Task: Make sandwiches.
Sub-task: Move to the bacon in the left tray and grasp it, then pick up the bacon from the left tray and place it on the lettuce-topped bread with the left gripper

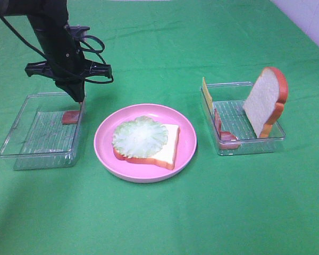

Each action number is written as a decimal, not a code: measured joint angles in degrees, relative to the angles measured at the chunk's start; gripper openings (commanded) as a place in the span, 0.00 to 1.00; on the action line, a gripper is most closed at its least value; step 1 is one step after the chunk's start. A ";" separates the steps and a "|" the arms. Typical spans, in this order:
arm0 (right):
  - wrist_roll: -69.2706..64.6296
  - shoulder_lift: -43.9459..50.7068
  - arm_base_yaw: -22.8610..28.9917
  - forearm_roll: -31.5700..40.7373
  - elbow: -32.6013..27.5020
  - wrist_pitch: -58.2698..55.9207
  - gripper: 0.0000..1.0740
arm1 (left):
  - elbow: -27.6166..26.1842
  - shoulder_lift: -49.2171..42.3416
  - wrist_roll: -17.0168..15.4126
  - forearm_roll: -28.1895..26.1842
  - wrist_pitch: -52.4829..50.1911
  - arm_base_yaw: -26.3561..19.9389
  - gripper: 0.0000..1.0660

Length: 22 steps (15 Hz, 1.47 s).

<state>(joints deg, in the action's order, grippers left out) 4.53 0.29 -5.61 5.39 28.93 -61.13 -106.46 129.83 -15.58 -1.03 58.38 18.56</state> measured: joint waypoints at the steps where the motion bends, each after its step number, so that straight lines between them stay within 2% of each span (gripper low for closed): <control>1: 0.00 0.00 0.00 0.00 0.00 0.00 0.64 | 0.00 0.00 0.00 0.00 0.17 0.00 0.00; 5: 0.00 0.00 0.00 0.00 0.00 0.00 0.64 | 0.00 -4.35 0.00 -0.86 0.29 0.00 0.00; 7: 0.00 0.00 0.00 0.00 0.00 0.00 0.64 | 0.00 -7.22 0.23 -4.87 -0.06 0.00 0.00; 8: 0.00 0.00 0.00 0.00 0.00 0.00 0.64 | 0.00 -8.25 1.55 -8.42 -0.17 0.00 0.00; 9: 0.00 0.00 0.00 0.00 0.00 0.00 0.64 | 0.00 -8.82 4.18 -13.75 -0.23 0.00 0.00; 10: 0.00 0.00 0.00 0.00 0.00 0.00 0.64 | 0.00 -9.00 10.43 -24.01 -0.23 0.52 0.00; 12: 0.00 0.00 0.00 0.00 0.00 0.00 0.64 | 0.00 -9.00 14.44 -30.31 -0.80 3.04 0.00; 13: 0.00 0.00 0.00 0.00 0.00 0.00 0.64 | 0.00 -9.00 15.58 -31.46 -1.43 4.87 0.00; 18: 0.00 0.00 0.00 0.00 0.00 0.00 0.64 | 0.00 -6.70 16.04 -31.46 -1.83 12.83 0.00; 20: 0.00 0.00 0.00 0.00 0.00 0.00 0.64 | 0.00 -5.21 15.99 -29.56 -1.66 13.52 0.00; 22: 0.00 0.00 0.00 0.00 0.00 0.00 0.64 | 0.00 -2.86 13.87 -22.69 -0.57 13.52 0.00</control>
<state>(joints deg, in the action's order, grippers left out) 4.53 0.29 -5.61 5.39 28.93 -61.13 -106.46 126.97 -1.72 -23.72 57.81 32.09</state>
